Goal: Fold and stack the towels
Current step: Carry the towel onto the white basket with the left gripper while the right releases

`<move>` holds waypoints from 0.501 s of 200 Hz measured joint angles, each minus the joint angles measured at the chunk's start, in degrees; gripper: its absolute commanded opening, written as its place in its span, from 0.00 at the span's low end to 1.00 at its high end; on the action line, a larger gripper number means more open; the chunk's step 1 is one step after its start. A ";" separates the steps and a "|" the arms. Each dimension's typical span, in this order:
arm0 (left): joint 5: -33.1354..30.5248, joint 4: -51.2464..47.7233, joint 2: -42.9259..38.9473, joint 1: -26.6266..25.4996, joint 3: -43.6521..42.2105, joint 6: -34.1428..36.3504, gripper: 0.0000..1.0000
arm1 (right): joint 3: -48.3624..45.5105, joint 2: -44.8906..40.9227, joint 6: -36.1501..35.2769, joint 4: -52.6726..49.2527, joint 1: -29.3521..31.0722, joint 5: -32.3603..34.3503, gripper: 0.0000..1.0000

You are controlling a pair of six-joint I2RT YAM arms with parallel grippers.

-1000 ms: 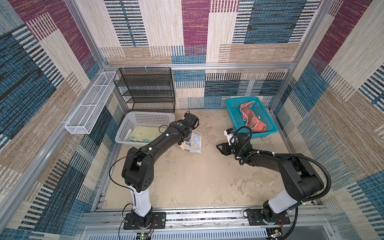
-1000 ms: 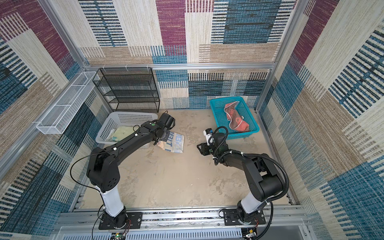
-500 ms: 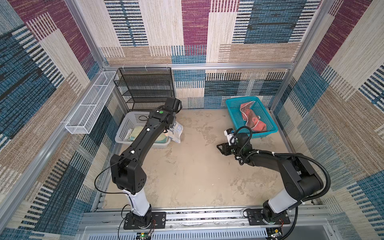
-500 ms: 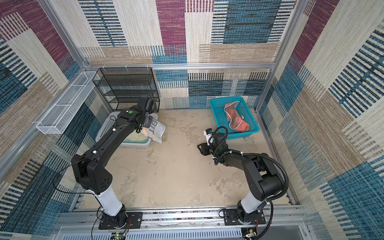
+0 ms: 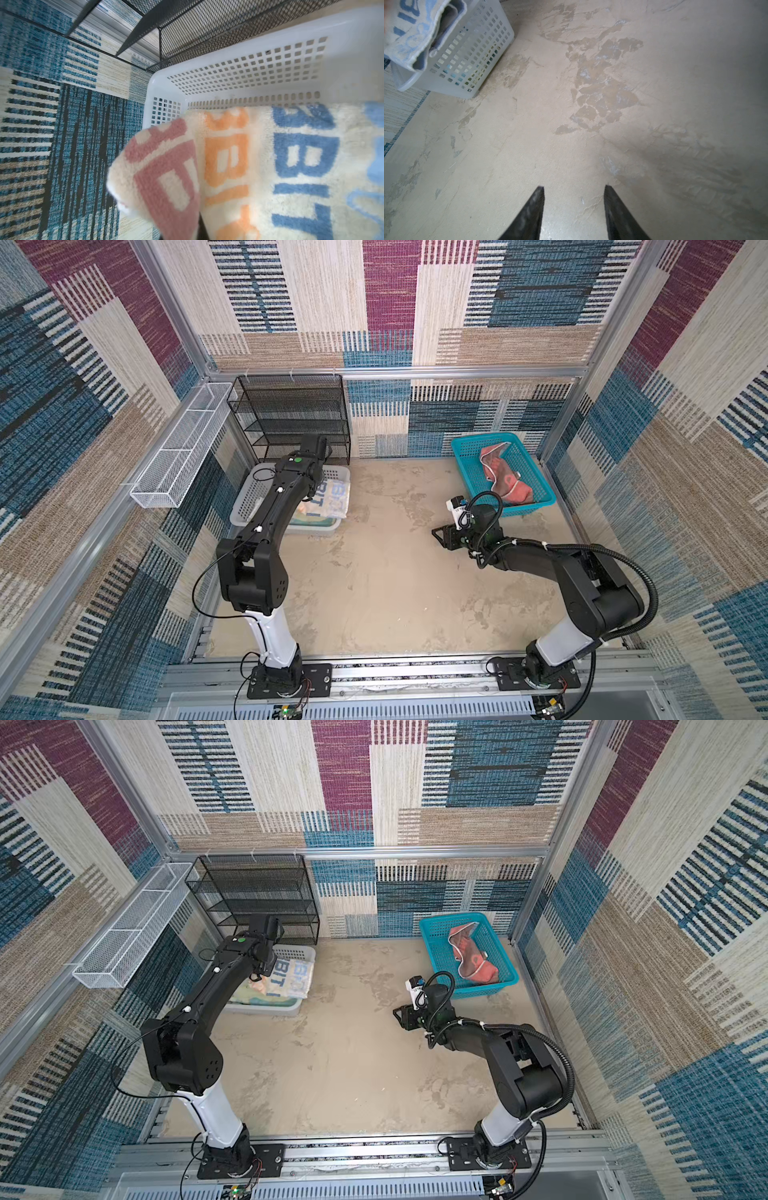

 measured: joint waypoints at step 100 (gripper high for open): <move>-7.65 13.79 13.09 1.22 -2.95 9.84 0.22 | 1.81 1.11 -0.17 -2.58 0.04 -0.37 0.49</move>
